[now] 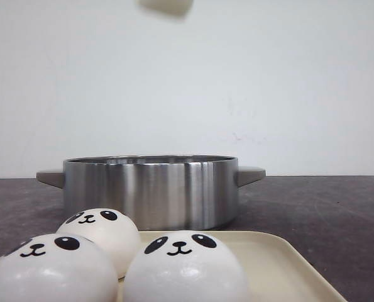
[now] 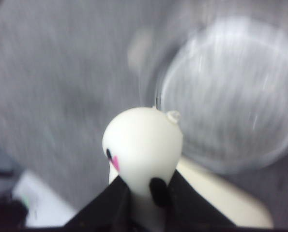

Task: Steam buns
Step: 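Carry the bun with the right gripper into the pot and open, then raise the open right gripper out of the pot, then lower the left gripper onto a panda bun on the tray and grasp it, then carry the bun with the left gripper into the pot and open, then raise the open left gripper out of the pot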

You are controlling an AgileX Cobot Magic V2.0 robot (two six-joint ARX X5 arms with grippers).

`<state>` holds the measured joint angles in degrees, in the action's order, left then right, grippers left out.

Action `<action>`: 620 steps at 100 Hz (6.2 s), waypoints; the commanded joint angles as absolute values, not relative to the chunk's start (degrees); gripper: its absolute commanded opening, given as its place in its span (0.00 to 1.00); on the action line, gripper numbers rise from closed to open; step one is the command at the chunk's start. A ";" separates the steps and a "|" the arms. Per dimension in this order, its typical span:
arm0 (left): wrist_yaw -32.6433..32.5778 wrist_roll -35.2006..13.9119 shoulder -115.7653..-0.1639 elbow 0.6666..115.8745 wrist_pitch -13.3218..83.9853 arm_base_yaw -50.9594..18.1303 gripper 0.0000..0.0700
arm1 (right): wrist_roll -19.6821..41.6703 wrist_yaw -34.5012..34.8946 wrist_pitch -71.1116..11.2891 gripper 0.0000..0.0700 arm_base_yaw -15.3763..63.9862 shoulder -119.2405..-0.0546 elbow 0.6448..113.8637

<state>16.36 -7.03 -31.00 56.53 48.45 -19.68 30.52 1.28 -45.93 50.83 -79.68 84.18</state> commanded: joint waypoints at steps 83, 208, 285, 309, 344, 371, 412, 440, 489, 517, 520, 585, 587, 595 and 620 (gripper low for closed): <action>16.10 -6.63 -31.27 57.74 48.58 -19.90 1.00 | 18.39 3.01 -44.60 0.00 34.35 -121.58 104.33; 16.10 -7.46 -31.46 57.58 50.33 -19.92 1.00 | 27.03 6.70 -45.19 0.66 34.11 -122.04 106.80; 14.57 -20.84 -62.63 49.41 48.01 -39.11 1.00 | 14.26 -24.01 -55.96 0.00 57.80 -68.66 108.55; 12.86 -22.61 -74.96 49.43 40.45 -40.25 1.00 | 16.14 -27.59 -61.36 0.00 58.00 -64.36 108.55; 9.56 -23.44 -83.88 49.45 35.94 -40.42 0.94 | 20.38 -28.53 -68.38 0.00 58.00 -63.96 108.53; 8.82 -24.97 -87.11 49.45 35.16 -40.58 0.62 | 21.02 -28.58 -69.23 0.00 58.00 -63.96 108.53; 12.16 -24.95 -83.00 52.21 35.24 -41.25 0.01 | 20.97 -30.24 -69.34 0.00 58.00 -64.01 108.53; 14.98 -24.88 -73.06 64.66 40.45 -43.88 0.02 | 20.97 -30.70 -69.17 0.00 58.00 -64.01 108.53; 3.81 -9.85 -93.30 93.25 51.07 -34.04 0.02 | 20.16 -33.26 -69.08 0.00 58.00 -64.01 108.53; 0.10 -7.40 -106.78 94.78 49.50 -29.47 0.02 | 20.21 -33.47 -69.08 0.00 58.00 -64.01 108.53; 0.08 -6.98 -107.83 94.78 49.23 -29.10 0.02 | 20.21 -33.50 -69.10 0.00 58.00 -64.01 108.53; -0.05 -8.47 -117.80 94.91 44.66 -27.03 0.58 | 22.09 -33.41 -71.24 0.00 58.00 -63.99 108.53; -0.05 -8.47 -117.80 94.96 44.73 -27.00 0.58 | 22.09 -33.41 -71.24 0.00 58.00 -63.99 108.53; -0.08 -8.47 -117.80 95.29 45.23 -27.00 0.65 | 22.09 -33.41 -71.24 0.00 58.00 -64.01 108.53; -0.05 -8.45 -117.78 98.08 46.81 -26.96 0.98 | 22.13 -33.36 -71.53 0.00 58.00 -64.01 108.53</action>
